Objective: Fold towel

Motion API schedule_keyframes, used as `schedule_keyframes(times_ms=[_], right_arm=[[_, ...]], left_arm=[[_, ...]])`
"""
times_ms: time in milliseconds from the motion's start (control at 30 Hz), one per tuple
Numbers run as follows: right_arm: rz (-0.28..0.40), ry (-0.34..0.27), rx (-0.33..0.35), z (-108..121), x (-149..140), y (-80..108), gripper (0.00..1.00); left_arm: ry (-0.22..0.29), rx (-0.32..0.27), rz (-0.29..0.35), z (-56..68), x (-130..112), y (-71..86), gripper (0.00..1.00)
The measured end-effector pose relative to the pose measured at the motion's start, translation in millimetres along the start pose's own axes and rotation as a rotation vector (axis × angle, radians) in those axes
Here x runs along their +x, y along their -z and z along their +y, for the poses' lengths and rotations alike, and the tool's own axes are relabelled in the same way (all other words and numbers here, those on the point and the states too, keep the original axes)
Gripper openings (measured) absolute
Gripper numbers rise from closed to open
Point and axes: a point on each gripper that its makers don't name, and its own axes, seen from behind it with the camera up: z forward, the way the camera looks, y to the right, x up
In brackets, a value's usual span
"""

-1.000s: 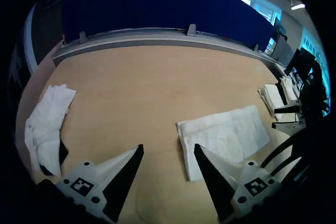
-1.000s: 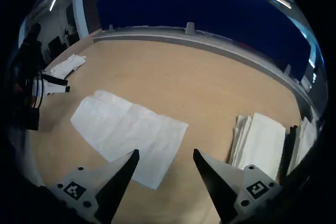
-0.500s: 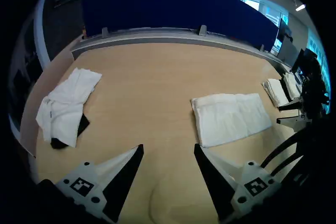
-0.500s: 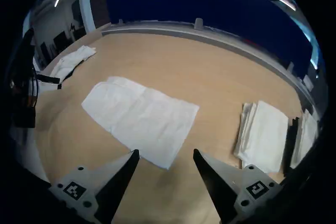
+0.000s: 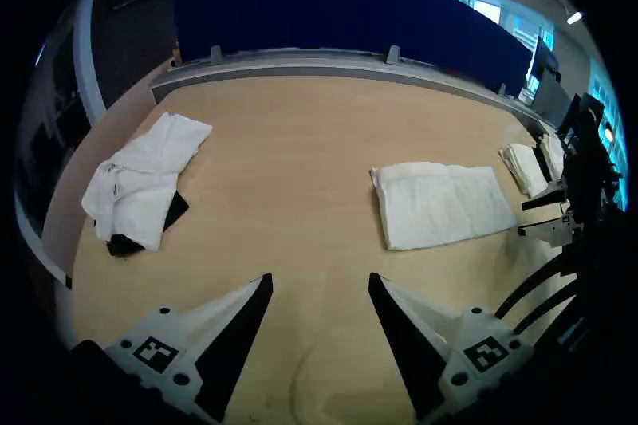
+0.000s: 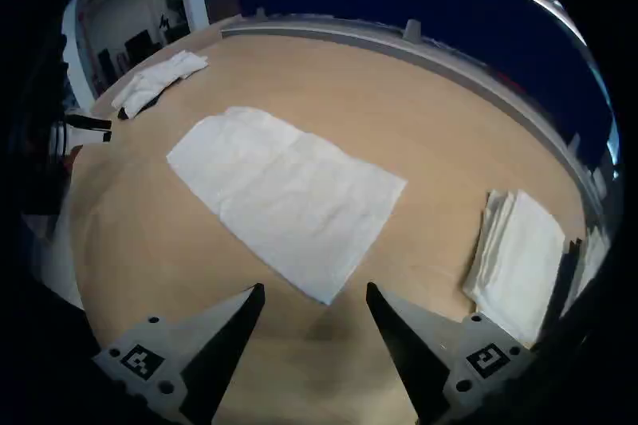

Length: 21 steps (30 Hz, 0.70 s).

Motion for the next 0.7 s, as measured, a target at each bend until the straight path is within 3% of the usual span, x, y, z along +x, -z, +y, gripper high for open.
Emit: schedule_keyframes(times_ms=[333,500,633,700], right_arm=[[-0.063,0.014,0.047,-0.1,-13.4,-9.8,0.66],[-0.067,0.01,0.041,1.8,-12.7,-12.9,0.64],[-0.066,0.006,0.031,4.0,-11.7,-14.2,0.46],[-0.066,0.003,0.024,5.5,-12.0,-15.2,0.32]], left_arm=[[0.002,0.015,0.005,-8.4,-4.8,16.2,0.89],[-0.002,0.014,0.003,-9.1,-8.5,19.2,0.89],[-0.004,0.012,0.0,-8.2,-10.7,19.8,0.89],[-0.002,0.01,0.0,-7.6,-10.9,19.7,0.89]])
